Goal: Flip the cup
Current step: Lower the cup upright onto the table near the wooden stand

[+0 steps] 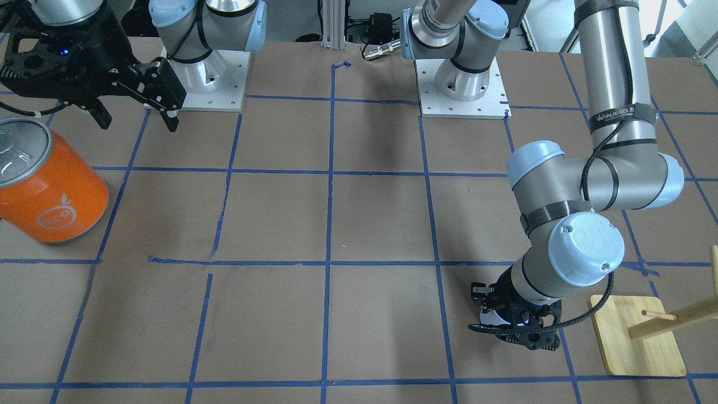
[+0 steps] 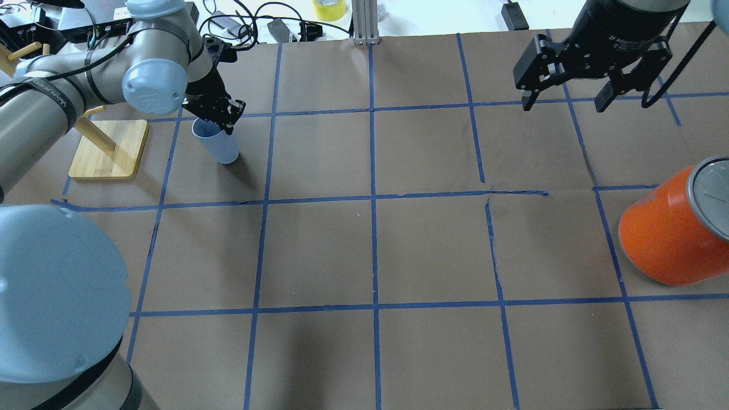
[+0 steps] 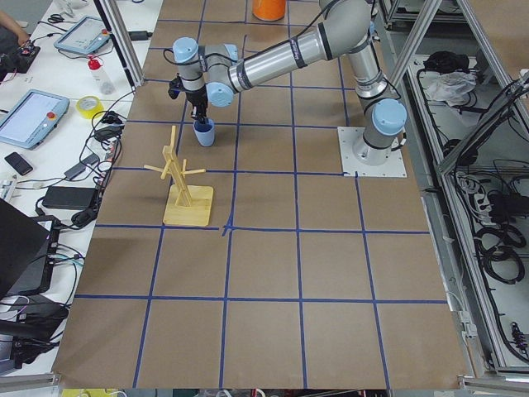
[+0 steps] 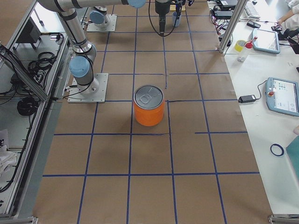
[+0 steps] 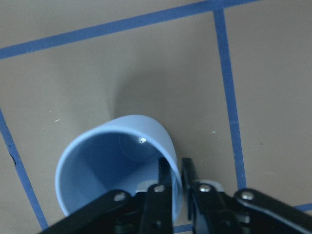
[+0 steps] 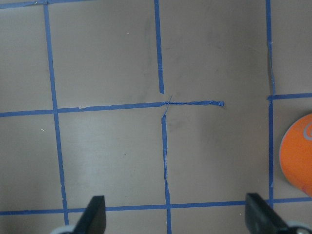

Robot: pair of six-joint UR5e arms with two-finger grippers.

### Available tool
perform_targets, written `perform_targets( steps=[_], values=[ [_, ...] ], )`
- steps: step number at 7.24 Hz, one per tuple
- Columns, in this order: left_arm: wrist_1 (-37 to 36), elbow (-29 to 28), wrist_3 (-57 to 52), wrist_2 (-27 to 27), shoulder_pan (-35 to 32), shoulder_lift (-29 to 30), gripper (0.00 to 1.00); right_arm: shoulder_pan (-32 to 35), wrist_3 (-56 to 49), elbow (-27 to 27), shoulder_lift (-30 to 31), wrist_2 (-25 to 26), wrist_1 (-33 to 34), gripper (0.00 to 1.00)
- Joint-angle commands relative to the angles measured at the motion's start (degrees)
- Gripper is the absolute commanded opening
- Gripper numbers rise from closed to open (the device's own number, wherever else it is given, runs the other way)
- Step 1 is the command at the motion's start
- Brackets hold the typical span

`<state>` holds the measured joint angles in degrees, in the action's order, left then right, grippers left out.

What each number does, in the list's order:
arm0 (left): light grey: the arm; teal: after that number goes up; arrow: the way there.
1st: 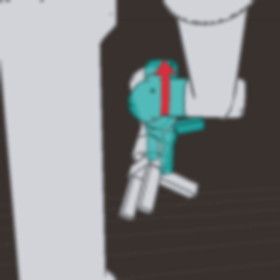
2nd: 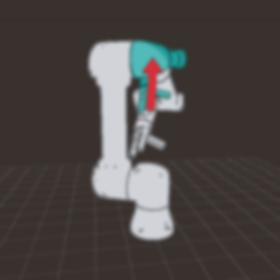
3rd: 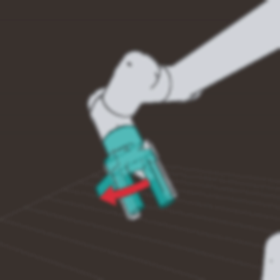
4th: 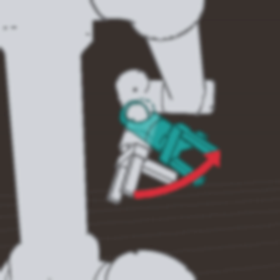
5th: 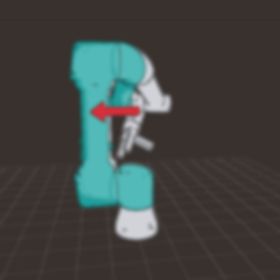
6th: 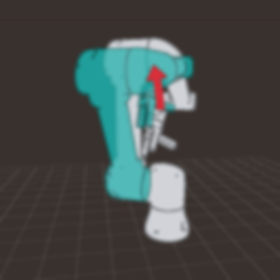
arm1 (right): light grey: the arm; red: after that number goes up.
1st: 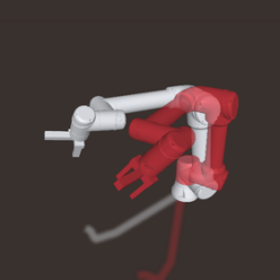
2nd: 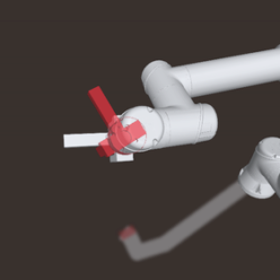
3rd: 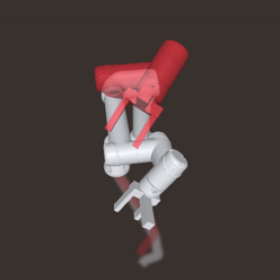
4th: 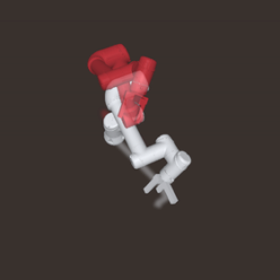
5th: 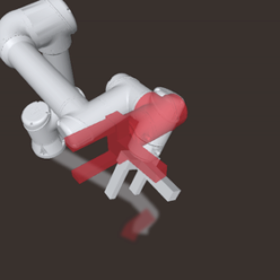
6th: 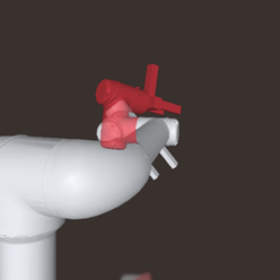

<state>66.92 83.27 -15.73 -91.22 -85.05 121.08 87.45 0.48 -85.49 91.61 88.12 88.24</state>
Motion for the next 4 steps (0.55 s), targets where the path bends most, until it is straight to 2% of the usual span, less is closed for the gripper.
perform_targets(
  steps=[1, 4],
  values=[
    [2.24, -0.21, 0.35, 0.07, -0.02, -1.54, 1.00, 0.09, -0.65, -0.47, 0.23, 0.64, 1.93, 1.00],
    [9.35, -1.09, 0.62, -0.89, -0.55, -9.08, 1.00, 0.09, -0.74, -0.56, 0.23, 0.56, 2.02, 1.00]
  ],
)
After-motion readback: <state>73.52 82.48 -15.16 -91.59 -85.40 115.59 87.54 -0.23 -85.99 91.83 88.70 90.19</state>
